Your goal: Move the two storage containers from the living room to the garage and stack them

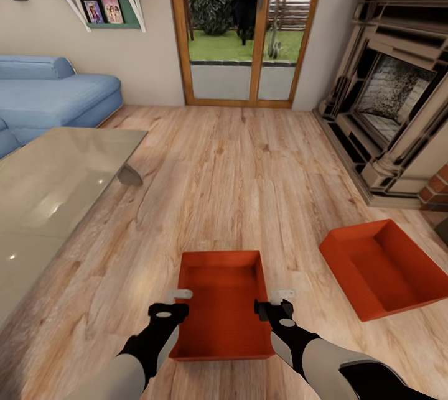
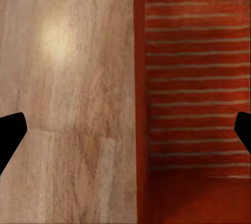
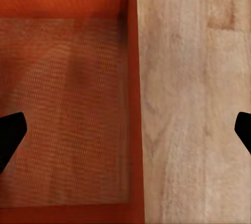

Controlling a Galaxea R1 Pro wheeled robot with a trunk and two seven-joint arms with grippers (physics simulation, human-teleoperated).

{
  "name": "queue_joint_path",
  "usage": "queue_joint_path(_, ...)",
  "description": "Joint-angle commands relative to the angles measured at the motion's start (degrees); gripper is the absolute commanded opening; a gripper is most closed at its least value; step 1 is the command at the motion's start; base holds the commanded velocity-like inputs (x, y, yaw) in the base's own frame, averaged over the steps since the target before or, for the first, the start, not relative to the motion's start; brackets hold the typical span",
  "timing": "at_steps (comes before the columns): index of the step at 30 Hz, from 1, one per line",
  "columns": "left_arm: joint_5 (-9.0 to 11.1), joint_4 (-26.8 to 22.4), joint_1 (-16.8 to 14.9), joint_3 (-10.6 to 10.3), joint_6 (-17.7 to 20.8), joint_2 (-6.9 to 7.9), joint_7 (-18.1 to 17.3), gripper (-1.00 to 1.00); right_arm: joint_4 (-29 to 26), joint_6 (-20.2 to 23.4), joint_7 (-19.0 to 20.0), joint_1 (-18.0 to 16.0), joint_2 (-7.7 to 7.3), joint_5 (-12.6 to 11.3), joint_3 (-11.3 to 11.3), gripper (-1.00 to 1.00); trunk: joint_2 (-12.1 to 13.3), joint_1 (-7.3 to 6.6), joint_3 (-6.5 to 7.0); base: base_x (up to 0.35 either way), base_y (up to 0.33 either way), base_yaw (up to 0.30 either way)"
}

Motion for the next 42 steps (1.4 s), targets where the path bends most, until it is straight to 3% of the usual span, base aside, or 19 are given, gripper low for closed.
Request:
queue_joint_path(1,-0.56,-0.12,0.00,-0.04,0.46,0.01,0.15,1.00,0.06,-0.11,-0.29,-0.04,0.02,-0.03,0.37,1.00,-0.43,0.22,-0.22,0.000,0.000,0.000)
queue_joint_path(22,-0.06,-0.05,0.00,0.38,0.44,0.05,0.26,1.00,0.06,-0.11,-0.30,-0.04,0.10,-0.03,0.39,1.00,-8.85,4.83,-3.99,0.000,0.000,0.000)
queue_joint_path(25,3.20,-0.08,0.00,0.40,0.37,0.08,0.21,1.00,0.06,-0.11,-0.31,-0.04,0.10,-0.03,0.37,1.00,-10.06,5.49,-4.53,0.000,0.000,0.000)
queue_joint_path(28,4.96,-0.08,0.00,0.29,0.37,0.15,0.18,1.00,0.06,-0.11,-0.32,-0.04,0.10,-0.03,0.37,1.00,-11.26,6.15,-5.07,0.000,0.000,0.000)
queue_joint_path(42,5.67,-0.20,0.00,0.23,0.28,0.21,0.18,1.00,0.06,-0.11,-0.35,-0.04,0.11,-0.03,0.37,1.00,-16.88,9.22,-7.58,0.000,0.000,0.000)
